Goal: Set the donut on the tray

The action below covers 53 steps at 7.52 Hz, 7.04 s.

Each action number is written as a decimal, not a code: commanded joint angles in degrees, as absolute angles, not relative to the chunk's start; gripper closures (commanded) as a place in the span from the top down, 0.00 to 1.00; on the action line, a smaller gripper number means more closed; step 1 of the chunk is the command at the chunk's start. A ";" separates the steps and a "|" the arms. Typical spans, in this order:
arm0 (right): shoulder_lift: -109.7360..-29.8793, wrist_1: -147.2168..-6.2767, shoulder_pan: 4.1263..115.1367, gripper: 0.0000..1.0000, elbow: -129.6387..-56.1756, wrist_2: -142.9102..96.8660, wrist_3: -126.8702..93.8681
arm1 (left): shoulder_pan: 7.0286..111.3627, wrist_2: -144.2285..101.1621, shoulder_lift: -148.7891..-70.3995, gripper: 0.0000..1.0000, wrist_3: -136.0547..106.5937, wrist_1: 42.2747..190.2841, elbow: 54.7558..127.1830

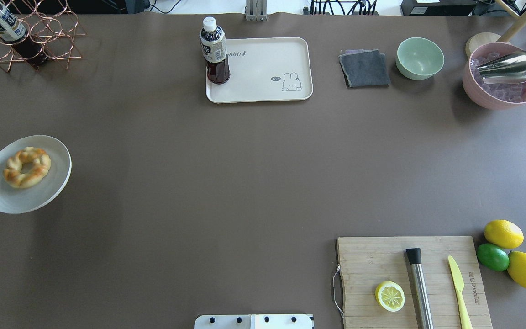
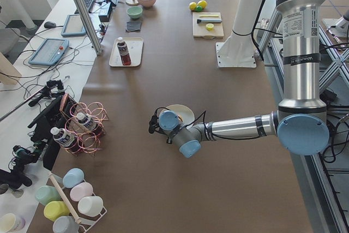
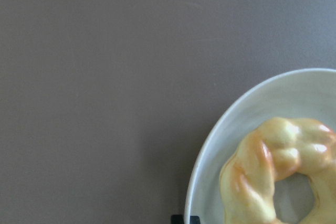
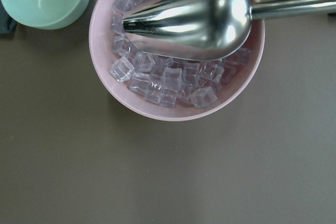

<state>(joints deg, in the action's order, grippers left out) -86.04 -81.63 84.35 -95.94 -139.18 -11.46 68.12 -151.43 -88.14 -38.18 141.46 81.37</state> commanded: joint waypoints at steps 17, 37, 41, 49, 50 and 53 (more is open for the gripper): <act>-58.98 -80.77 46.94 1.00 -105.82 -126.91 -62.75 | 35.77 -113.64 -126.38 0.00 -84.90 93.43 110.65; -58.80 -74.36 44.47 0.00 -104.15 -127.27 -62.49 | 35.33 -114.43 -127.53 0.00 -85.43 94.57 110.04; -58.36 -74.36 44.47 0.00 -104.15 -127.27 -62.67 | 35.33 -113.82 -126.48 0.97 -87.98 98.15 109.86; -61.08 -74.53 45.35 0.00 -103.63 -126.74 -61.70 | 38.84 -114.52 -126.12 0.97 -88.50 98.17 109.69; -62.30 -74.18 45.35 0.00 -102.32 -126.65 -61.53 | 39.72 -114.61 -126.12 0.97 -88.42 98.00 109.95; -61.97 -68.78 46.75 0.00 -96.44 -123.42 -60.64 | 47.87 -123.55 -125.77 0.98 -87.90 97.82 110.83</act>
<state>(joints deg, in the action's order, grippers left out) -62.28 -73.85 45.96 -100.35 -126.01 -60.45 42.93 -118.73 -126.10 -88.36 97.90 110.25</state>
